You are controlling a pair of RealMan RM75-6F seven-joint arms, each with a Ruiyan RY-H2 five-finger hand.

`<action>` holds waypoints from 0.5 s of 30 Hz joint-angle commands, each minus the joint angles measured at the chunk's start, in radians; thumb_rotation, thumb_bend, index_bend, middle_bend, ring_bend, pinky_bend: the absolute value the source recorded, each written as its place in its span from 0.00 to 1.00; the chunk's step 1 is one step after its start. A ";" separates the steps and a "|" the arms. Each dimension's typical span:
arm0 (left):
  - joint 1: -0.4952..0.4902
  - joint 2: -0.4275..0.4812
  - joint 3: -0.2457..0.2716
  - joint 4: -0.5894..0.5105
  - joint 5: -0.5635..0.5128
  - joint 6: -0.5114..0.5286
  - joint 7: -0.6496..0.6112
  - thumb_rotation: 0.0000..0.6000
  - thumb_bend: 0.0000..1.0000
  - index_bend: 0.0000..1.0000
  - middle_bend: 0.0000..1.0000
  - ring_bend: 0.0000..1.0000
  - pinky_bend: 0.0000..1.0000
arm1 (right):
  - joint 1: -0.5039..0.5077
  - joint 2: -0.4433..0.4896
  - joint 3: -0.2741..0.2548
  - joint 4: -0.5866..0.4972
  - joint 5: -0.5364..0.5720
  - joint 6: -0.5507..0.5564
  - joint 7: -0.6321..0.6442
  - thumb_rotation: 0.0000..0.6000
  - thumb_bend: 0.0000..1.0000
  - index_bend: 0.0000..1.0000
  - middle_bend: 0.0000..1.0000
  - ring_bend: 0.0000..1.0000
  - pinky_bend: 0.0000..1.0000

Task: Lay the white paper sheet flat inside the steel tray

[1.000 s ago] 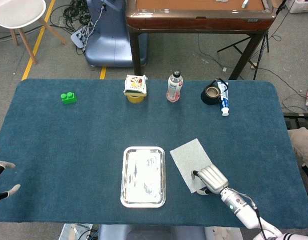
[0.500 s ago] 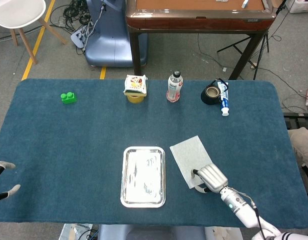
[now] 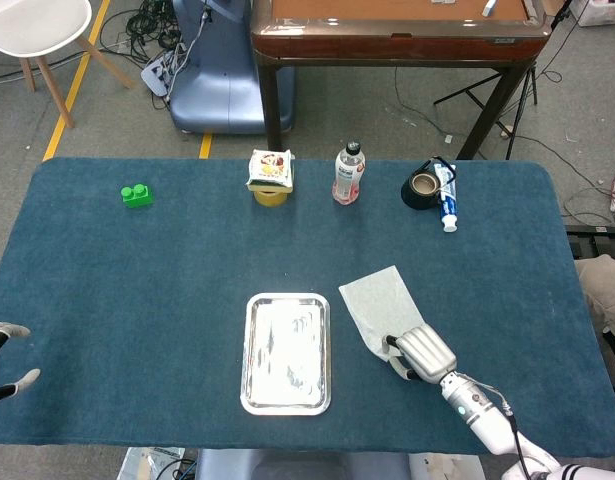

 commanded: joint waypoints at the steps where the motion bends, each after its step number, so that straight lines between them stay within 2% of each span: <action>1: 0.000 0.000 0.000 0.000 0.000 -0.001 0.000 1.00 0.01 0.41 0.38 0.31 0.47 | -0.001 0.005 0.005 -0.005 0.005 0.005 0.003 1.00 0.52 0.48 1.00 1.00 1.00; 7: -0.001 -0.001 0.000 0.001 0.000 -0.002 0.000 1.00 0.01 0.41 0.38 0.31 0.47 | -0.001 0.026 0.029 -0.033 0.025 0.020 0.002 1.00 0.53 0.52 1.00 1.00 1.00; 15: -0.002 -0.002 0.001 0.002 -0.001 -0.005 0.001 1.00 0.01 0.41 0.38 0.31 0.47 | 0.009 0.045 0.088 -0.084 0.059 0.051 -0.038 1.00 0.54 0.57 1.00 1.00 1.00</action>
